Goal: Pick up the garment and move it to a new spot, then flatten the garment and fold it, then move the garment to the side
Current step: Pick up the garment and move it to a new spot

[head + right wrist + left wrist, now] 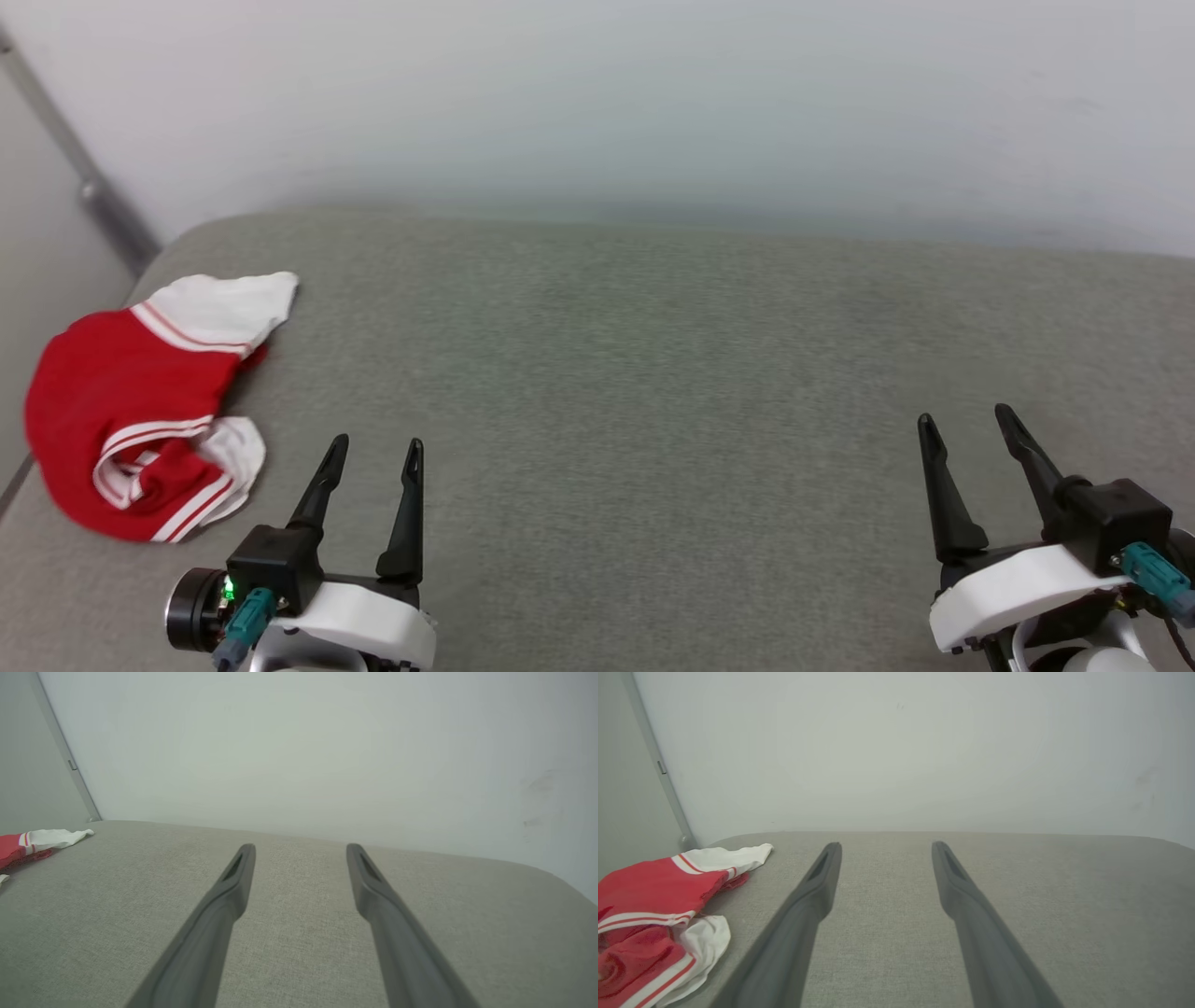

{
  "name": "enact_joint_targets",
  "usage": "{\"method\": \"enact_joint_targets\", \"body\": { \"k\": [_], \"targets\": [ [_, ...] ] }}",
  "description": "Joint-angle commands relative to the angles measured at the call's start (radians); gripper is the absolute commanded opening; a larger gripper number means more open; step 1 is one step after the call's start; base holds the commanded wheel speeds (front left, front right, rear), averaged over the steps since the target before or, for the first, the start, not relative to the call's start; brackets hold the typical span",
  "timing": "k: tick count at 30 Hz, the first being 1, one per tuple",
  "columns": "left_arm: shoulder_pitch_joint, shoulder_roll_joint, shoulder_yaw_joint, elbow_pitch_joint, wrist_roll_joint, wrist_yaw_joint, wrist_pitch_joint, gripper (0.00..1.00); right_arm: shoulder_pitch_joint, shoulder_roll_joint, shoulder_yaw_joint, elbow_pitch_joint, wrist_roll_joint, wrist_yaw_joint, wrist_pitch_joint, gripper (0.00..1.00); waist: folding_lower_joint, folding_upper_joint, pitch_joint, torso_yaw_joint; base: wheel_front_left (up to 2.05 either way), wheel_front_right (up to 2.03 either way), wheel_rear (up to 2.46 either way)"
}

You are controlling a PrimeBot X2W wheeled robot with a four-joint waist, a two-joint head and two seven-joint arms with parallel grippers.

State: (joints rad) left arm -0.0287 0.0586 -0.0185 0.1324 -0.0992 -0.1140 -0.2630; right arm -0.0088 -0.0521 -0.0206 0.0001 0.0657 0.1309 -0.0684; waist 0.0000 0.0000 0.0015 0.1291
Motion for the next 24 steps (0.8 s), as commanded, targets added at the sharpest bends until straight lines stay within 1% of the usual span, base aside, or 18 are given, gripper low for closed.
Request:
{"method": "enact_joint_targets", "body": {
  "k": [1,10,14,15,19,24],
  "targets": [
    [-0.01,-0.001,0.008,-0.002,0.005,0.004,-0.003,1.0,0.002,0.003,0.007,-0.01,-0.008,0.0,0.003,1.0,0.0,0.0,0.003,0.062,0.0,0.0,0.0],
    [-0.002,-0.004,0.045,-0.014,0.02,0.017,-0.003,1.0,-0.014,0.002,0.066,-0.042,-0.024,0.0,0.028,1.0,0.0,0.0,0.007,0.222,0.0,0.0,0.0],
    [0.005,-0.004,0.064,-0.022,0.031,0.026,-0.003,1.0,-0.016,0.001,0.087,-0.052,-0.012,0.0,0.037,1.0,0.0,0.0,0.009,0.286,0.0,0.0,0.0],
    [0.005,-0.004,0.064,-0.022,0.031,0.026,-0.003,1.0,-0.016,0.001,0.087,-0.052,-0.012,0.0,0.037,1.0,0.0,0.0,0.009,0.286,0.0,0.0,0.0],
    [0.015,-0.004,0.083,-0.032,0.037,0.028,-0.003,1.0,-0.017,0.0,0.097,-0.057,-0.009,0.0,0.046,1.0,0.0,0.0,0.012,0.34,0.0,0.0,0.0],
    [0.02,-0.001,0.104,-0.031,0.039,0.025,-0.003,1.0,-0.025,-0.009,0.108,-0.065,-0.011,0.0,0.053,1.0,0.0,0.0,0.015,0.383,0.0,0.0,0.0]
  ]
}}
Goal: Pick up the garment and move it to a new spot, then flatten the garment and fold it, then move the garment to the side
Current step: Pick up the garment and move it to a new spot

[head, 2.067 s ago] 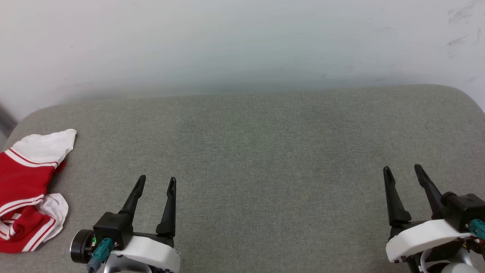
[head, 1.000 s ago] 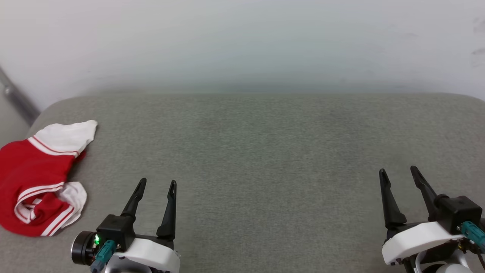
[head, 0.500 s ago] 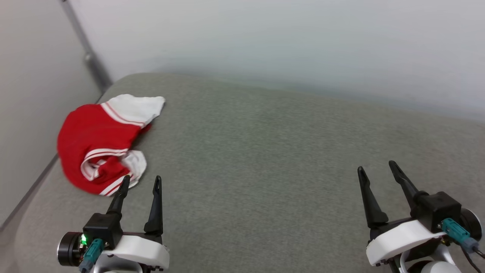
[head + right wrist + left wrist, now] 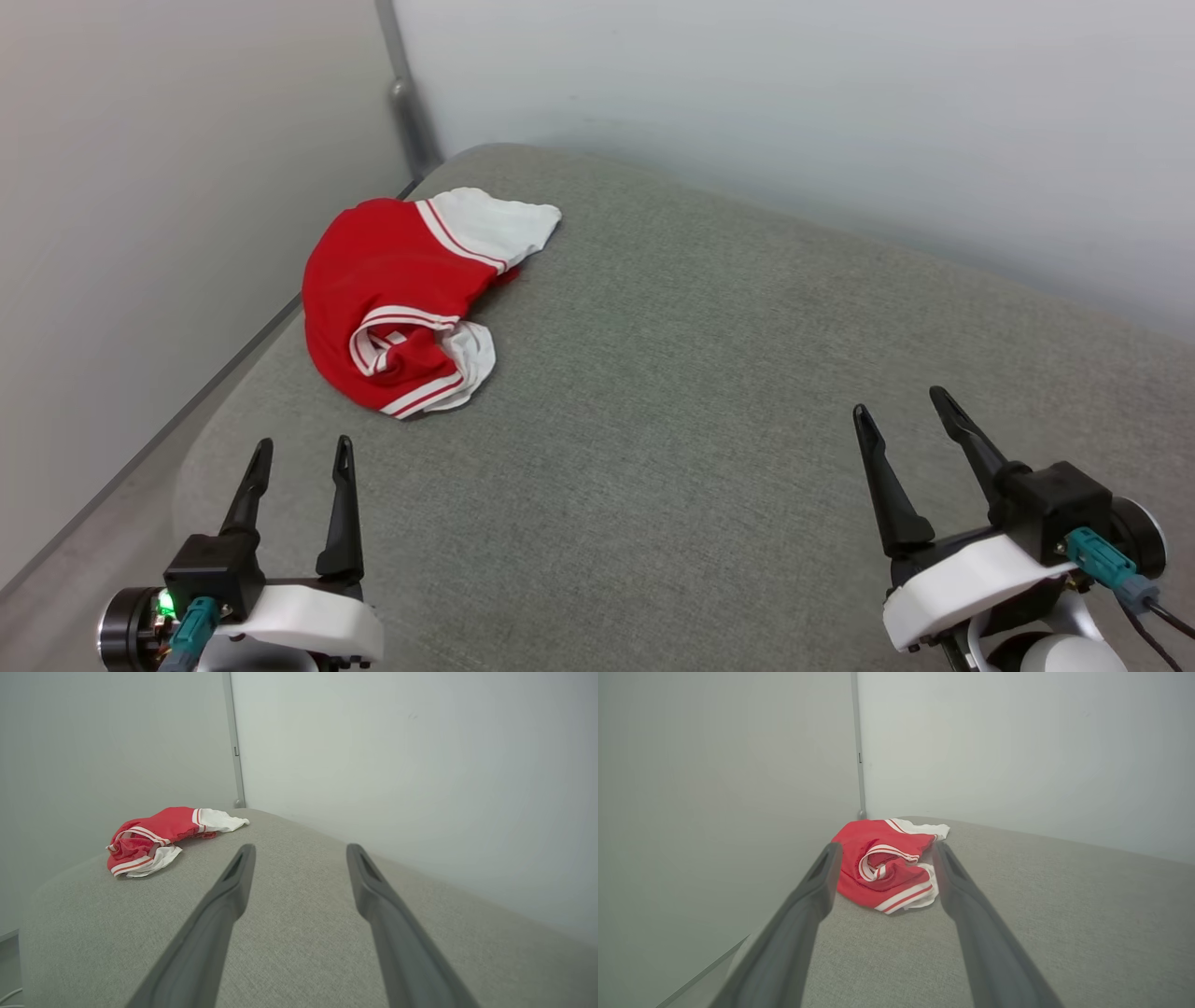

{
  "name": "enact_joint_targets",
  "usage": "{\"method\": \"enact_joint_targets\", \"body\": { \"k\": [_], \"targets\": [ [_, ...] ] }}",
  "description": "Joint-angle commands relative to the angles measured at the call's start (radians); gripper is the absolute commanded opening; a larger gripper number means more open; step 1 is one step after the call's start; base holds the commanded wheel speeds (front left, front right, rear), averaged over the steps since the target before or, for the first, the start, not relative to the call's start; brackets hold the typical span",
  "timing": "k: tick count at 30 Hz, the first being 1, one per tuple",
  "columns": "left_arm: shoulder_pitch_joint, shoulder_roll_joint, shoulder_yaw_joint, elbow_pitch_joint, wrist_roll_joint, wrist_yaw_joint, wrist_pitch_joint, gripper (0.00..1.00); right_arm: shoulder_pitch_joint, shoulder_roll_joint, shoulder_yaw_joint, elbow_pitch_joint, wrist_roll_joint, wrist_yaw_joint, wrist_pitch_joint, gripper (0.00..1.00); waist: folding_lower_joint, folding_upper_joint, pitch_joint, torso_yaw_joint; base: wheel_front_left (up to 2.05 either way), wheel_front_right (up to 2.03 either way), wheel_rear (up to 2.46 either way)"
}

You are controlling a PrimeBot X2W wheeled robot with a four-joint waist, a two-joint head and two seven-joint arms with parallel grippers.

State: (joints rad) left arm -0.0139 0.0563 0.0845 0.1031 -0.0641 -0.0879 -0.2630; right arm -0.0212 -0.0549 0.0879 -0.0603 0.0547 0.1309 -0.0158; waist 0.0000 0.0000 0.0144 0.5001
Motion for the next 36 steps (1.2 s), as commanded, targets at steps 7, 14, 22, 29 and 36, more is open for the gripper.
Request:
{"method": "enact_joint_targets", "body": {
  "k": [7,14,22,29,36],
  "targets": [
    [0.005,0.002,0.025,-0.008,0.003,-0.006,-0.003,1.0,-0.033,-0.012,0.016,-0.012,0.002,0.0,0.007,1.0,0.0,0.0,0.013,0.021,0.0,0.0,0.0],
    [-0.05,0.005,0.023,0.04,-0.019,-0.017,-0.003,1.0,-0.052,-0.026,0.02,-0.035,0.003,0.0,0.019,1.0,0.0,0.0,0.048,0.0,0.0,0.0,0.0],
    [-0.28,0.074,0.04,0.211,-0.102,-0.035,0.043,1.0,-0.115,-0.06,0.032,-0.09,-0.007,0.0,0.038,1.0,0.0,0.0,0.179,-0.1,0.0,0.0,0.0],
    [-0.571,0.23,0.049,0.426,-0.191,-0.041,0.297,1.0,-0.184,-0.061,0.006,-0.106,-0.011,0.0,0.021,1.0,0.0,0.0,0.363,-0.22,0.0,0.0,0.0],
    [-0.718,0.396,0.004,0.594,-0.252,-0.043,0.531,1.0,-0.254,-0.051,-0.001,-0.09,-0.009,0.0,-0.016,1.0,0.0,0.0,0.496,-0.296,0.0,0.0,0.0]
  ]
}}
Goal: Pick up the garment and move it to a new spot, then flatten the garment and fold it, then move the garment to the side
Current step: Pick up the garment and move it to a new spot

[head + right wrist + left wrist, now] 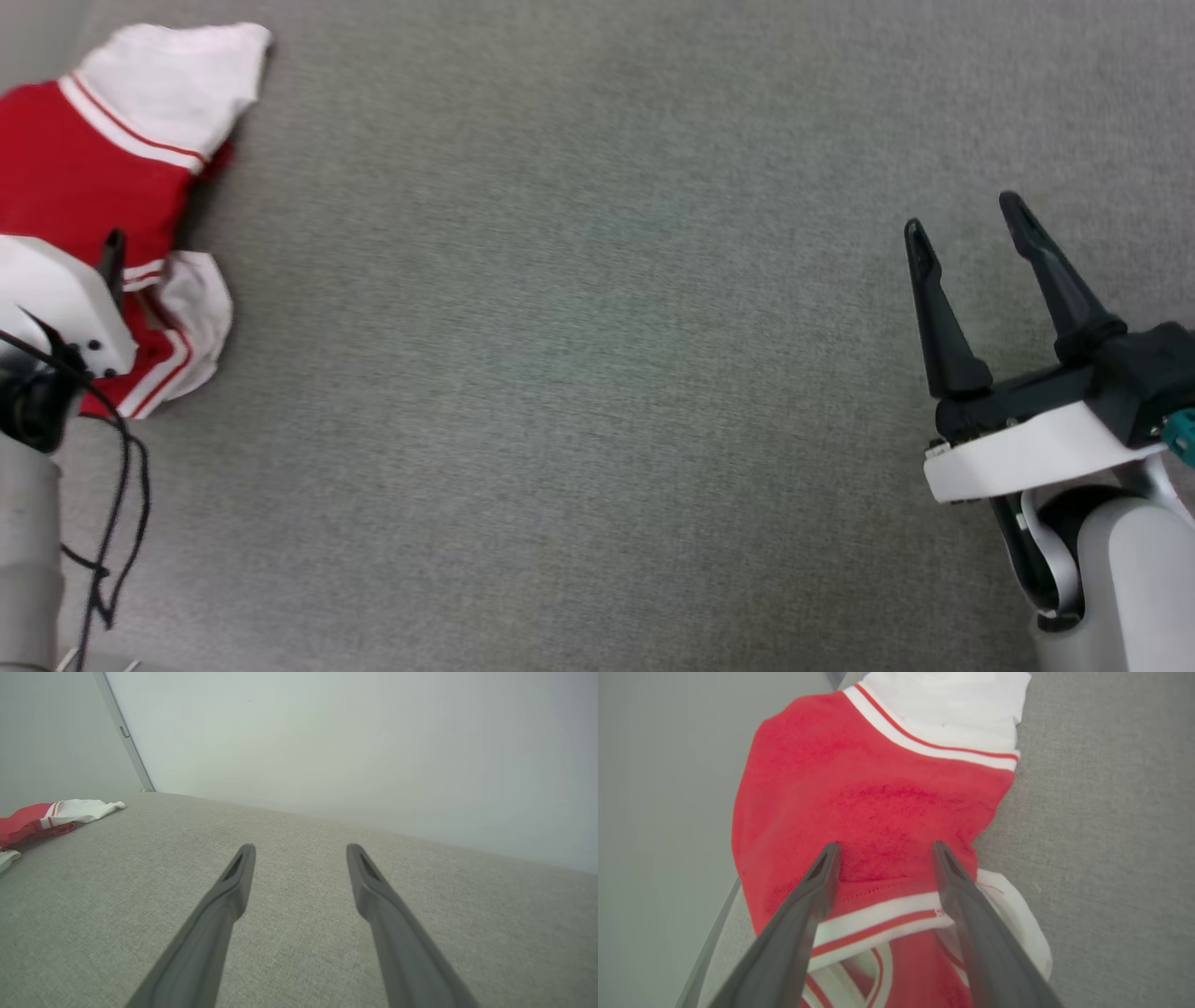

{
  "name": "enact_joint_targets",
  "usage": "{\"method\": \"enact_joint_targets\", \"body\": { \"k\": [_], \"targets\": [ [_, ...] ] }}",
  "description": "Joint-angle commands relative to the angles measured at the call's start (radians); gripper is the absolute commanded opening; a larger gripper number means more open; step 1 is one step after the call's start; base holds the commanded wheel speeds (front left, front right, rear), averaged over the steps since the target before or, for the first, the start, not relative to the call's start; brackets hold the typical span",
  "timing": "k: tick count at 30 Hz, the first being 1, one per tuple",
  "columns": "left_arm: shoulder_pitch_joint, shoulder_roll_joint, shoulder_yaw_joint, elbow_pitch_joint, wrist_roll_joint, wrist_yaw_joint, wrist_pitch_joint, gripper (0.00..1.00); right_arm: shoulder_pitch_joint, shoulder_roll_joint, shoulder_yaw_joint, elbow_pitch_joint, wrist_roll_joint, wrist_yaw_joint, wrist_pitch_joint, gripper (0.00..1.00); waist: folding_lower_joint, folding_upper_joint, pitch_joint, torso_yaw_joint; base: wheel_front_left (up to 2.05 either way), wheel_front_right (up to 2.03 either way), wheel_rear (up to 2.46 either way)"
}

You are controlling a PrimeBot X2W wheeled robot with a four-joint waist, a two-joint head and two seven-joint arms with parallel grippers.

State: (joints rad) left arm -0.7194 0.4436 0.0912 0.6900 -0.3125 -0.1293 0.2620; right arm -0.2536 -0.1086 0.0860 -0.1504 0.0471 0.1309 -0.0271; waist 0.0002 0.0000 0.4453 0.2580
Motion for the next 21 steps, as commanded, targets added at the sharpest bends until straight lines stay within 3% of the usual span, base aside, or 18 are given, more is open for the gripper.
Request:
{"method": "enact_joint_targets", "body": {
  "k": [1,6,11,12,13,17,21],
  "targets": [
    [-0.023,0.02,-0.001,0.032,-0.02,-0.002,0.029,1.0,-0.031,0.003,0.002,0.003,0.0,0.0,-0.011,1.0,-0.0002,0.0,0.079,-0.061,0.0,0.0,0.0],
    [-0.034,0.067,0.026,0.153,-0.063,-0.001,0.119,1.0,-0.075,0.009,0.011,0.028,0.004,0.0,-0.039,1.0,-0.0002,0.0,0.123,-0.095,0.0,0.0,0.0],
    [-0.009,0.055,0.029,0.252,-0.095,0.0,0.195,1.0,-0.089,0.015,0.01,0.057,0.009,0.0,-0.06,1.0,-0.0002,0.0,0.133,-0.102,0.0,0.0,0.0],
    [-0.007,0.053,0.031,0.26,-0.1,0.0,0.198,0.55,-0.091,0.015,0.009,0.063,0.009,0.0,-0.061,1.0,-0.0002,0.0,0.131,-0.101,0.0,0.0,0.0],
    [-0.009,0.051,0.031,0.262,-0.103,0.0,0.187,0.01,-0.094,0.015,0.009,0.068,0.009,0.0,-0.063,1.0,-0.0002,0.0,0.13,-0.099,0.0,0.0,0.0],
    [-0.027,0.057,0.031,0.243,-0.099,0.007,0.117,0.0,-0.096,0.012,0.013,0.078,0.005,0.0,-0.073,1.0,-0.0002,0.0,0.104,-0.087,0.0,0.0,0.0],
    [-0.055,0.069,0.038,0.191,-0.083,0.026,-0.038,0.0,-0.083,0.012,0.012,0.092,0.009,0.0,-0.082,1.0,-0.0002,0.0,0.046,-0.076,0.0,0.0,0.0]
  ]
}}
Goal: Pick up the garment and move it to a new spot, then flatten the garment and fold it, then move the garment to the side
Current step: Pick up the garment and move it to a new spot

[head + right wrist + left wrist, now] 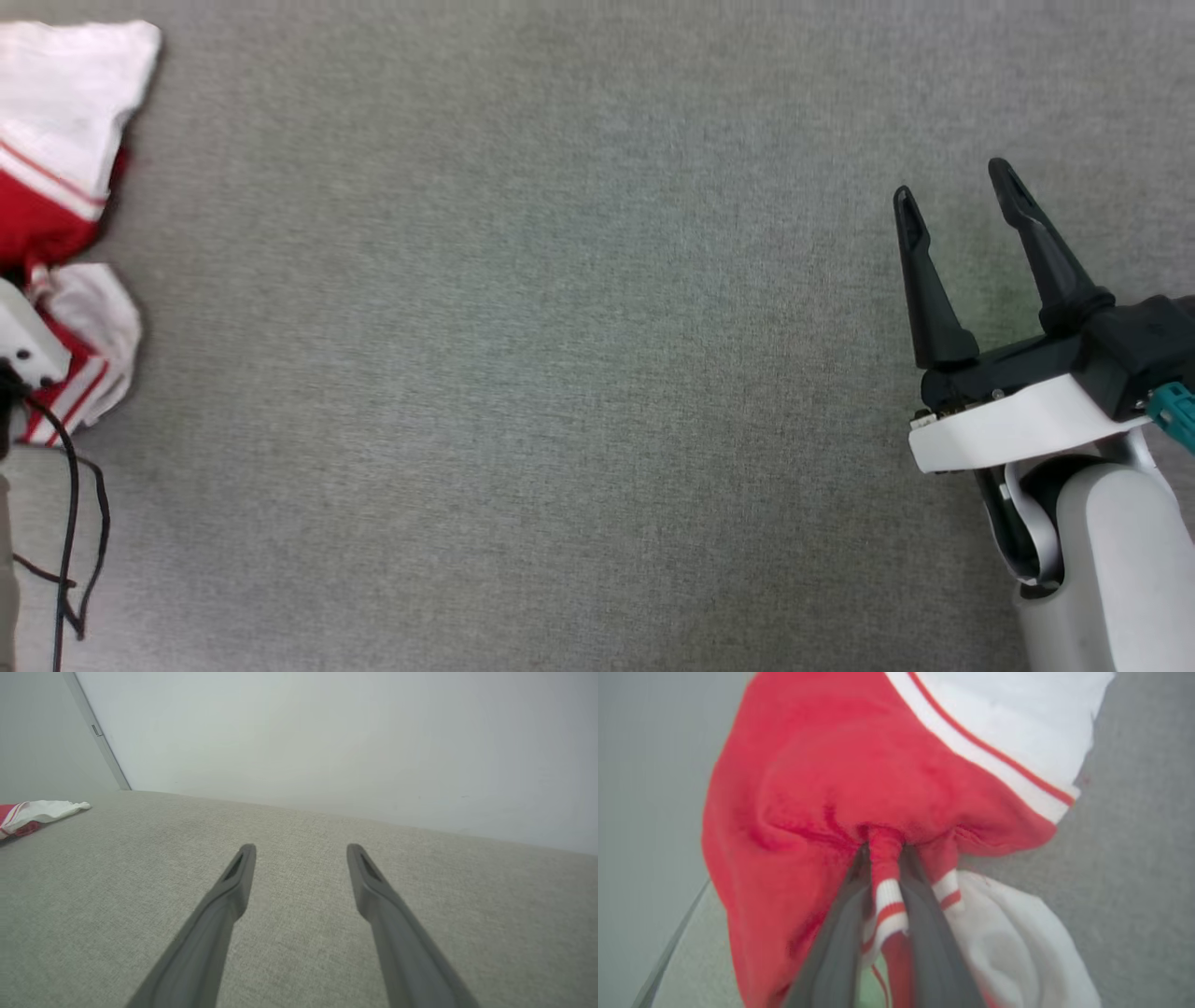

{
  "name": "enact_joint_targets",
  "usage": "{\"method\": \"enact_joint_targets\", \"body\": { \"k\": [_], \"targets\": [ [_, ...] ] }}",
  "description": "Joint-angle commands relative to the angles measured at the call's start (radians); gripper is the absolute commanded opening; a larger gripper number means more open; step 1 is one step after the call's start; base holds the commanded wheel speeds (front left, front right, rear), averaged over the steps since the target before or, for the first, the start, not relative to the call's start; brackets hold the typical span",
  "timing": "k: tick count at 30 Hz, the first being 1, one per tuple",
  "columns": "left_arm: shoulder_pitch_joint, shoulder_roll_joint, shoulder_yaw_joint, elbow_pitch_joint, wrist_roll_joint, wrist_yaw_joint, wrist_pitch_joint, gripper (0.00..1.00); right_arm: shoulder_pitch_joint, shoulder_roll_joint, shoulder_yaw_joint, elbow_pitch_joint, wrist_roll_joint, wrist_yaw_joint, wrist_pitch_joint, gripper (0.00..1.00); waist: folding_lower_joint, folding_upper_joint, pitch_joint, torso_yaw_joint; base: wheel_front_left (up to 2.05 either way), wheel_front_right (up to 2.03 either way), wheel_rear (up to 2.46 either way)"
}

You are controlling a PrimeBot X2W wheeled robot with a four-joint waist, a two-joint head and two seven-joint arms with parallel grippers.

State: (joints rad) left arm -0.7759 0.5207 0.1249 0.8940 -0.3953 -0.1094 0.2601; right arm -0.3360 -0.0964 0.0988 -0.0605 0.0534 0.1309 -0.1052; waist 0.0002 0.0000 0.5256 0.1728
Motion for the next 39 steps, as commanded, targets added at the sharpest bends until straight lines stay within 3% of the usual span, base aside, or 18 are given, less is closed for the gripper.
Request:
{"method": "enact_joint_targets", "body": {
  "k": [1,8,17,27,33,39],
  "targets": [
    [-0.006,-0.013,0.01,-0.025,-0.001,0.014,-0.084,0.0,0.007,0.001,-0.003,0.009,0.004,0.0,-0.007,1.0,-0.0002,0.0,-0.054,0.013,0.0,0.0,0.0],
    [-0.001,-0.06,0.004,-0.073,0.018,0.029,-0.355,0.0,0.065,0.021,-0.025,0.045,0.019,0.0,-0.016,1.0,-0.0002,0.0,-0.206,0.016,0.0,0.0,0.0],
    [0.042,-0.127,-0.038,-0.171,0.05,0.03,-0.499,0.0,0.146,0.038,-0.05,0.053,0.033,0.0,-0.008,1.0,-0.0002,0.0,-0.352,-0.038,0.0,0.0,0.0],
    [0.169,-0.231,-0.155,-0.418,0.074,0.009,-0.472,0.0,0.219,0.045,-0.051,0.021,0.043,0.0,0.025,1.0,-0.0002,0.0,-0.44,-0.193,0.0,0.0,0.0],
    [0.251,-0.32,-0.262,-0.606,0.074,0.0,-0.417,0.0,0.235,0.046,-0.065,-0.002,0.049,0.0,0.033,1.0,-0.0002,0.0,-0.417,-0.274,0.0,0.0,0.0],
    [0.345,-0.39,-0.398,-0.686,0.054,-0.012,-0.363,0.0,0.222,0.047,-0.07,-0.012,0.068,0.0,0.023,1.0,-0.0002,0.0,-0.357,-0.322,0.0,0.0,0.0]
  ]
}}
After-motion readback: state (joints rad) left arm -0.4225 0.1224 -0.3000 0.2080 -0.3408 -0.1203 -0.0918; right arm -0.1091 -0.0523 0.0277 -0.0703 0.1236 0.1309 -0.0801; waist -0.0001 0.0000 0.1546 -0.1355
